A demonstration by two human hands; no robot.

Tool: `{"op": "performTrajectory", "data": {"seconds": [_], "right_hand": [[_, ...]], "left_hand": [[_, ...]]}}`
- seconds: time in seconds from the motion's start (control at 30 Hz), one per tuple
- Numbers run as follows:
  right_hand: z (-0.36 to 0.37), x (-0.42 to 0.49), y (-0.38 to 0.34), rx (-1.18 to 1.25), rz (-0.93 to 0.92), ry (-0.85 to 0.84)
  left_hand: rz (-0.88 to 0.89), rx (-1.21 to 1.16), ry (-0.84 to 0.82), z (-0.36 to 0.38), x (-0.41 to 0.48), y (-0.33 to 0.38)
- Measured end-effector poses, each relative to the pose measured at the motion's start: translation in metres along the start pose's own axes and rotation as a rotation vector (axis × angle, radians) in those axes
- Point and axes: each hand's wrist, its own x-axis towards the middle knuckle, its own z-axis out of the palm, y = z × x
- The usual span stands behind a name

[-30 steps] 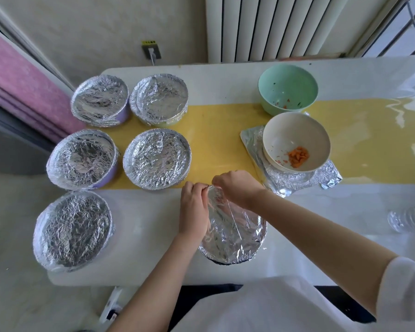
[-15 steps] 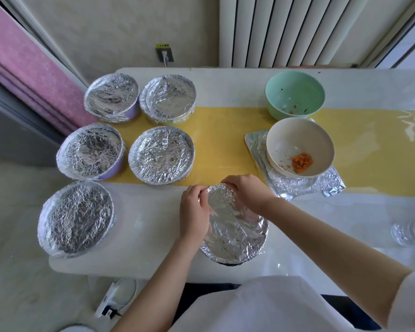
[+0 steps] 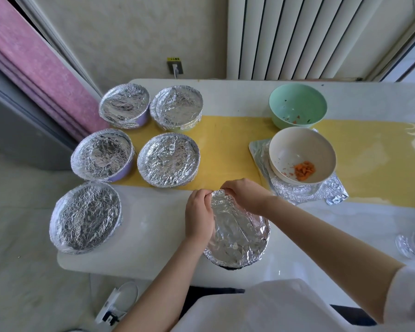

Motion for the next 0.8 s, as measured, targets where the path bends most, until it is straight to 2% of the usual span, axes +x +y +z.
{"op": "performTrajectory", "data": {"seconds": [0.2, 0.37, 0.53, 0.7, 0.8], "right_hand": [[0.005, 0.0, -0.007, -0.038, 0.019, 0.066], [0.007, -0.004, 0.003, 0.1, 0.027, 0.027], [0.013, -0.013, 0.013, 0.177, 0.061, 0.081], [0.018, -0.017, 0.012, 0.138, 0.039, 0.127], [0.019, -0.017, 0.01, 0.074, 0.042, 0.059]], "left_hand": [[0.005, 0.006, -0.019, 0.002, 0.0, -0.001], [0.016, -0.003, -0.065, 0.0, -0.002, -0.001], [-0.034, -0.004, -0.087, -0.001, -0.011, 0.0], [0.008, 0.034, -0.133, -0.004, -0.013, 0.003], [0.026, -0.005, -0.168, -0.007, -0.008, 0.004]]}}
